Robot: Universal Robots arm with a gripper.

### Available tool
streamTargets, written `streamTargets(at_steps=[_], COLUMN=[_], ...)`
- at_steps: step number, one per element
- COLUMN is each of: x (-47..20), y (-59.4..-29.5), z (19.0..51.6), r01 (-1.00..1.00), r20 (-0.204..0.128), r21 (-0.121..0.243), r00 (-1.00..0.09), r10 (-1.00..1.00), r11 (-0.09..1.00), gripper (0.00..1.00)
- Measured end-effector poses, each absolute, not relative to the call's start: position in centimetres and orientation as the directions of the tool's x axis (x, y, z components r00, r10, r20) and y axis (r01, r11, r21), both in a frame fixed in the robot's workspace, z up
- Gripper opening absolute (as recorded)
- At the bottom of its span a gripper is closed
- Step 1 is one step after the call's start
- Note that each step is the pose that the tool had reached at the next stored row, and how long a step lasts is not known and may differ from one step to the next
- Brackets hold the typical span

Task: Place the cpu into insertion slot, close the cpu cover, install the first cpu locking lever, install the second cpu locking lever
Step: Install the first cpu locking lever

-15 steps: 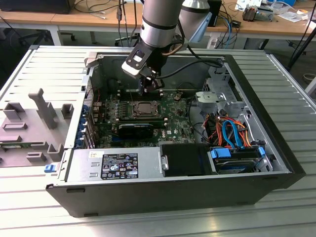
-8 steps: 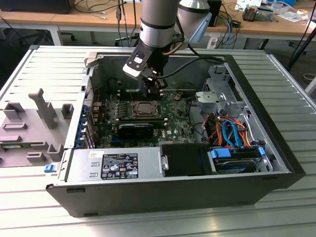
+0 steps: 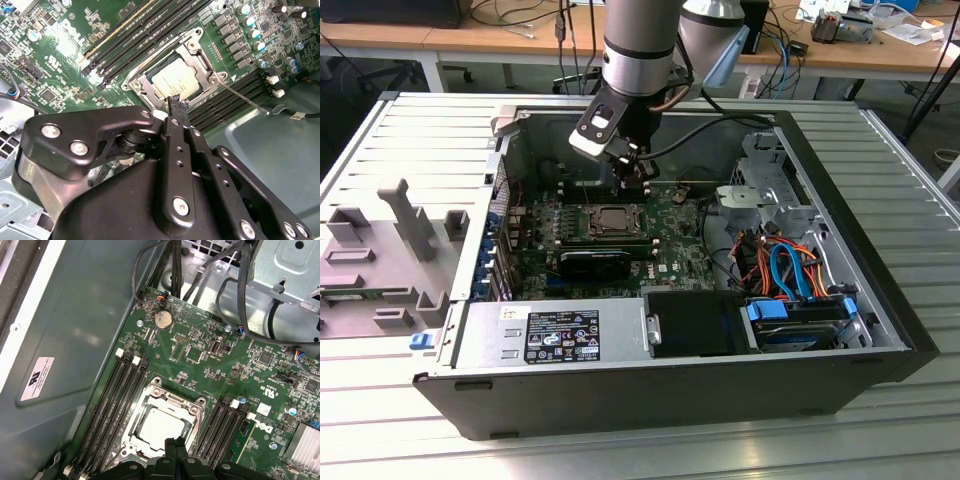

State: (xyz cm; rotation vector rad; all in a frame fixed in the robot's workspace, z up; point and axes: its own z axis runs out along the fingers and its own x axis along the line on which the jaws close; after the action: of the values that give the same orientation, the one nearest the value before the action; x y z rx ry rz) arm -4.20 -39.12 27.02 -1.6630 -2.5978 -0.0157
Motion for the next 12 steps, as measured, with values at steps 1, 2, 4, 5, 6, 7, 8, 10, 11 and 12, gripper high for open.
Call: streamTargets(at_steps=[1,2,4,5,6,7,8,10,11,12], x=[-4.2,-4.2,-4.2,-4.21,-4.2,-4.2,-4.2,-4.2,-4.2,-4.2], y=[-39.12,-39.12,-39.12,-39.12,-39.12,-39.12,-39.12,-39.11,-39.12,-39.12], z=[27.02,27.02,27.02,27.02,27.02,27.02,27.02,27.02,27.02,27.02], r01=[0.907,0.905,0.894,0.891,0.888,0.883,0.879,0.872,0.869,0.866], r20=[0.053,0.053,0.053,0.053,0.053,0.053,0.053,0.053,0.053,0.054], r21=[-0.022,-0.022,-0.022,-0.022,-0.022,-0.022,-0.022,-0.022,-0.022,-0.022], r00=[-0.42,-0.424,-0.445,-0.451,-0.458,-0.468,-0.474,-0.487,-0.492,-0.498], r10=[0.906,0.904,0.894,0.891,0.887,0.882,0.879,0.872,0.869,0.865], r11=[0.421,0.425,0.447,0.453,0.459,0.47,0.476,0.488,0.494,0.5], gripper=[0.11,0.11,0.11,0.11,0.11,0.11,0.11,0.11,0.11,0.11])
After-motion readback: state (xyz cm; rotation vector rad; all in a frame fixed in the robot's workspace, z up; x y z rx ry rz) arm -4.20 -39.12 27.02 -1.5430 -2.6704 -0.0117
